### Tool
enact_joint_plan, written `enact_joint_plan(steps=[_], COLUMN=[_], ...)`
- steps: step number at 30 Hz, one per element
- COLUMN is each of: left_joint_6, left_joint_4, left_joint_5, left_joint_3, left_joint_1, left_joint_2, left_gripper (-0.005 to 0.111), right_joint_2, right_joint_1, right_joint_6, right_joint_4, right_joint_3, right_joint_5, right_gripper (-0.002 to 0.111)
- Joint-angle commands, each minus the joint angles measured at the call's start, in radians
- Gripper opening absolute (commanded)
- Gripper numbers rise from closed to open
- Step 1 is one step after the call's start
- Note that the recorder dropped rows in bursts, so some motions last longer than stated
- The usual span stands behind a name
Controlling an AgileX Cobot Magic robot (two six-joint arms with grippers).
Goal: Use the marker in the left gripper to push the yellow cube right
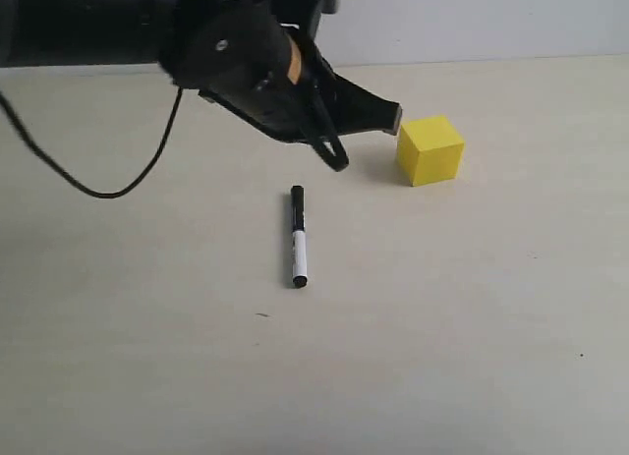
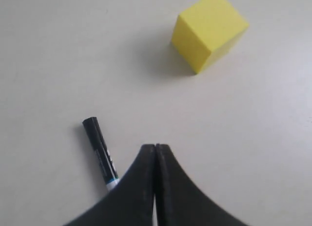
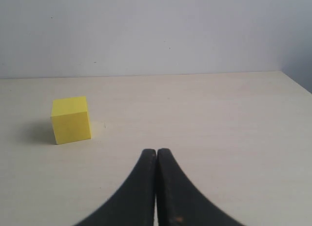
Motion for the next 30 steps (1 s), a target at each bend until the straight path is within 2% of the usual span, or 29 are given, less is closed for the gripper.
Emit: enact_joint_plan(steps=[1,8,10,14,17,22,25,30], left_joint_6=[-0.025,0.002,0.029,0.047,0.074,0.106,0.106,0.106], left_joint_4=[0.024,0.036,0.034,0.022,0.019,0.019,0.019,0.025], left_joint_5=[-0.248,-0.673,-0.795,-0.916,-0.942,-0.834,-0.792,-0.796], left_joint_3=[0.201,0.531,0.617,0.749,0.841,0.925,0.937,0.937], left_joint_1=[0.001,0.026,0.054,0.137,0.222,0.333,0.353,0.353], left_joint_2=[-0.15,-0.38,-0.448,-0.583,-0.678,-0.802,-0.831,-0.834], left_gripper=[0.0,0.0,0.0,0.0,0.0,0.0,0.0,0.0], right_joint_2=[-0.007,-0.007,-0.007,-0.007,-0.007,-0.007,-0.007,-0.007], right_joint_1=[0.002,0.002,0.002,0.002,0.002,0.002,0.002,0.002], right_joint_6=[-0.004,-0.002,-0.002,-0.004,-0.004,-0.002,-0.004,-0.004], right_joint_4=[-0.002,-0.002,-0.002,-0.002,-0.002,-0.002,-0.002,-0.002], right_joint_3=[0.005,0.005,0.005,0.005,0.005,0.005,0.005,0.005], right_joint_5=[-0.013,-0.013,-0.013,-0.013,-0.013,-0.013,-0.013,-0.013], right_gripper=[0.0,0.0,0.0,0.0,0.0,0.0,0.0,0.0])
